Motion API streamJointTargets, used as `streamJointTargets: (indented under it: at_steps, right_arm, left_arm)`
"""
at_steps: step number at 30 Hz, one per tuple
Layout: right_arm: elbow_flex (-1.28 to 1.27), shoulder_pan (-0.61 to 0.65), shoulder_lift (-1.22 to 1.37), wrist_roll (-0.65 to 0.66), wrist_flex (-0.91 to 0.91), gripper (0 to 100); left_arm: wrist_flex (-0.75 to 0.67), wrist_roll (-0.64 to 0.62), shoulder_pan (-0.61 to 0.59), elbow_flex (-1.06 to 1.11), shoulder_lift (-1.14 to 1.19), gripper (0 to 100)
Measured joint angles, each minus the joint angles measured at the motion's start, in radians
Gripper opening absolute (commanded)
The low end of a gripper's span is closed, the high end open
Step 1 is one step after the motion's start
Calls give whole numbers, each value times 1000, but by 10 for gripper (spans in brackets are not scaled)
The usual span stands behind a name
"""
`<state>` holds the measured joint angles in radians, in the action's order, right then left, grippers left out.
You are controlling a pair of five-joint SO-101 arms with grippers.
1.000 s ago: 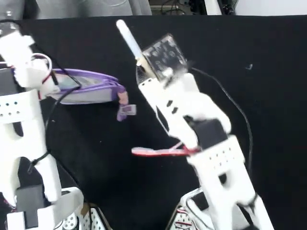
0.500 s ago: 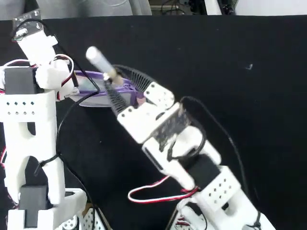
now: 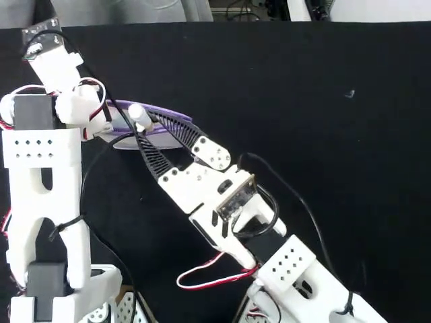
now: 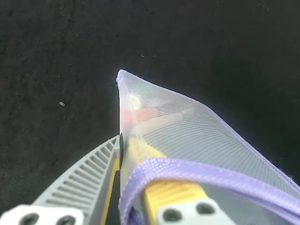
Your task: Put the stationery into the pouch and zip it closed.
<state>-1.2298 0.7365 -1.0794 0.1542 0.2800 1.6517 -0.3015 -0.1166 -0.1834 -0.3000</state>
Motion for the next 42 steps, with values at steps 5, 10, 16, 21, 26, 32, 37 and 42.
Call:
streamJointTargets:
  at_steps: [5,10,16,21,26,32,37,42]
  right_arm:
    - [2,-54,91,-8,98,11]
    - [2,-63,264,-8,141,14]
    - [23,-64,341,-11,184,206]
    - [48,-63,336,-75,114,240]
    - [106,-63,232,-78,-115,237]
    - [204,-66,12,-54,-474,237]
    - [311,-66,-169,124,-793,236]
    - [345,-66,-238,209,-1066,170]
  left_arm:
    - [0,0,0,6,0,30]
    - [0,0,0,9,-2,30]
    - [0,0,0,9,-2,30]
    - [0,0,-2,9,-2,30]
    - [-6,0,-21,9,-2,30]
    - [-9,0,-38,11,0,30]
    - [-9,0,-38,11,0,30]
    - [-26,0,-38,35,-3,30]
